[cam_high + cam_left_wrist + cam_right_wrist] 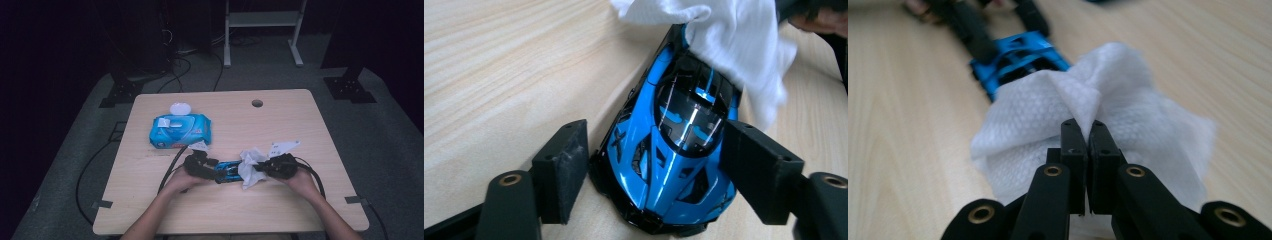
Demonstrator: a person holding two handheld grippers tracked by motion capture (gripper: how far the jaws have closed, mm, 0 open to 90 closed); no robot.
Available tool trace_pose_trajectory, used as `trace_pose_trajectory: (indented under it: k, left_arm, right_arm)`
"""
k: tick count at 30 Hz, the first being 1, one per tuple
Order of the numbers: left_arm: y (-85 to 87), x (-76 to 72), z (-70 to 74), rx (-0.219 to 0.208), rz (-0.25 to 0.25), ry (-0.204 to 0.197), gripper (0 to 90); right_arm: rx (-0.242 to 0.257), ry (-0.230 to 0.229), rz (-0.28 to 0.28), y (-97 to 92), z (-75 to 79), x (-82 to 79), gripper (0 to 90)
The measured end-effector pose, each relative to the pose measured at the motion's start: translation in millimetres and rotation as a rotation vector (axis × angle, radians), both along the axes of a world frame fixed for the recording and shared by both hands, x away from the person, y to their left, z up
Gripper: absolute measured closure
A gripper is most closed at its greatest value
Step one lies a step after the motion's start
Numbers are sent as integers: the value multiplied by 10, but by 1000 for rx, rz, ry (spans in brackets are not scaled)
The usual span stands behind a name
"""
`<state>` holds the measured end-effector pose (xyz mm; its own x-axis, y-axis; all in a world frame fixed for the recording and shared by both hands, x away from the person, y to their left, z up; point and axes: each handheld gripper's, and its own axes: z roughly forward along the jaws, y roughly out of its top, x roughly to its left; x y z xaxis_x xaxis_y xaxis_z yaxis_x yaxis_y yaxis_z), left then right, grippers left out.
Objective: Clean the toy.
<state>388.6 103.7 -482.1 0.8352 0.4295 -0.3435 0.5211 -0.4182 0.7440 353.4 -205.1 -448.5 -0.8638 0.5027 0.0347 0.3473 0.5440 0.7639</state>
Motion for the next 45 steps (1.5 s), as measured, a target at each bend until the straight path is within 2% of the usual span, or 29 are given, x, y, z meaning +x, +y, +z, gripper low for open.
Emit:
trace_pose_trajectory:
  k: [1, 2, 3, 4, 5, 6, 7, 11, 12, 13, 14, 15, 16, 17, 19, 24, 26, 27, 34, 35, 36, 37, 38, 39, 40, 41, 42, 43, 45]
  left_arm:
    - [-1, 0, -2, -2, 0, -1, 278]
    - [-1, 0, -2, -2, 0, -1, 278]
    - [-1, 0, 0, 0, -1, -2, 278]
    - [-1, 0, -1, 0, -3, -6, 278]
    - [-4, -2, -2, -3, -1, -8, 277]
    - [-4, -2, -2, -3, -1, -8, 277]
    - [-4, -3, -2, -4, -2, -11, 277]
    - [-6, -9, 4, 4, -7, -27, 275]
    - [-6, -9, 4, 4, -7, -27, 275]
    - [-10, -14, 6, 3, -6, -32, 275]
    - [-10, -14, 6, 3, -6, -32, 275]
    - [-11, -12, 4, 10, 0, -39, 276]
    - [-11, -12, 4, 10, 0, -39, 276]
    - [-13, -8, -3, 9, -4, -36, 275]
    - [-17, -15, -2, 10, -5, -35, 274]
    - [-55, -38, -4, 26, -17, -53, 246]
    - [-68, -52, 9, 41, -21, -62, 238]
    - [-64, -60, 16, 48, -19, -65, 233]
    - [-36, -63, 28, 63, -24, -61, 201]
    - [-29, -69, 34, 66, -22, -49, 199]
    - [-29, -69, 34, 66, -22, -49, 199]
    - [-15, -73, 44, 72, -27, -49, 199]
    - [-15, -73, 44, 72, -27, -49, 199]
    - [-1, -79, 56, 76, -27, -45, 199]
    - [11, -78, 59, 75, -27, -50, 199]
    - [30, -77, 65, 74, -26, -42, 199]
    - [52, -72, 65, 68, -28, -33, 199]
    - [94, -61, 57, 58, -35, 7, 200]
    - [129, -51, 49, 45, -54, 27, 223]
  right_arm:
    - [-2, 10, -36, -44, 22, 35, 869]
    - [-2, 10, -36, -44, 22, 35, 869]
    - [-10, 36, -72, -86, 39, 76, 838]
    - [8, 109, -98, -149, 45, 153, 768]
    - [17, 153, -119, -186, 42, 201, 747]
    - [17, 153, -119, -186, 42, 201, 747]
    - [28, 182, -119, -197, 32, 225, 730]
    - [101, 345, -97, -150, -65, 393, 639]
    - [101, 345, -97, -150, -65, 393, 639]
    - [123, 393, -90, -134, -96, 450, 622]
    - [123, 393, -90, -134, -96, 450, 622]
    - [158, 446, -74, -113, -154, 505, 621]
    - [158, 446, -74, -113, -154, 505, 621]
    - [194, 483, -58, -101, -192, 530, 643]
    - [211, 494, -47, -96, -212, 540, 655]
    - [211, 481, -20, -73, -211, 514, 671]
    - [203, 458, -9, -66, -207, 500, 671]
    - [190, 423, 6, -54, -195, 478, 671]
    - [180, 350, 22, -17, -174, 403, 671]
    - [178, 315, 29, -7, -168, 362, 671]
    - [178, 315, 29, -7, -168, 362, 671]
    - [167, 277, 35, 4, -152, 313, 672]
    - [167, 277, 35, 4, -152, 313, 672]
    - [151, 233, 44, 14, -132, 264, 672]
    - [151, 233, 44, 14, -132, 264, 672]
    - [142, 197, 49, 20, -120, 219, 673]
    - [135, 170, 60, 20, -112, 189, 674]
    - [130, 151, 63, 26, -103, 156, 674]
    - [107, 103, 81, 30, -88, 110, 673]
